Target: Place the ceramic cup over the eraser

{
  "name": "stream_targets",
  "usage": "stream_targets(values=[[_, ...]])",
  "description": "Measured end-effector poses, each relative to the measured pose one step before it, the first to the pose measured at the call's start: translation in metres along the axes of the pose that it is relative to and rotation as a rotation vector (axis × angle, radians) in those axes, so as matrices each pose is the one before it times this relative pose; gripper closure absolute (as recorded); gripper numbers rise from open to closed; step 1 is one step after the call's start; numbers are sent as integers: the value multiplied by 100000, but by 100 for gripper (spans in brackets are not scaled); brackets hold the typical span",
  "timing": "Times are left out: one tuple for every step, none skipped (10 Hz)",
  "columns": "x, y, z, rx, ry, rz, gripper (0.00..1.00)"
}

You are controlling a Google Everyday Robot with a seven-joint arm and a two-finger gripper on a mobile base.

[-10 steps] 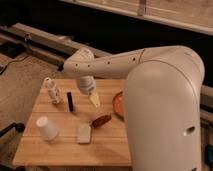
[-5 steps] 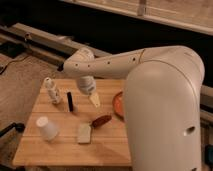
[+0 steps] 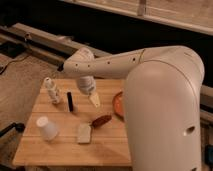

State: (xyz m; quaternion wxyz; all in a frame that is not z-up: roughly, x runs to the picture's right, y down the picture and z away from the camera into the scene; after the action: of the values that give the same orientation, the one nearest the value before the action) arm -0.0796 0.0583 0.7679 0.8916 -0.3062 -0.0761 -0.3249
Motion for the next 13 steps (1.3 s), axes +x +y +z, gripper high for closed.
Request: stream_targets(values=[[2, 0, 1, 1, -3, 7, 20], [0, -1, -2, 3, 4, -6, 20], [0, -1, -4, 4, 0, 5, 20], [0, 0, 3, -2, 0, -3, 20], [-3, -5, -6, 10, 2, -3, 20], [-5, 1, 6, -10, 0, -11, 20], [1, 1, 3, -1, 36, -40, 20], [0, 0, -9, 37, 126, -137, 20], [-30, 32, -93, 255, 540, -945, 20], [-789, -175, -92, 825, 172, -3206, 20], [-1888, -298, -303, 2093, 40, -5129, 20], [-1218, -66, -160, 861, -142, -2677, 20], [-2611, 7, -274, 1378, -90, -4658, 20]])
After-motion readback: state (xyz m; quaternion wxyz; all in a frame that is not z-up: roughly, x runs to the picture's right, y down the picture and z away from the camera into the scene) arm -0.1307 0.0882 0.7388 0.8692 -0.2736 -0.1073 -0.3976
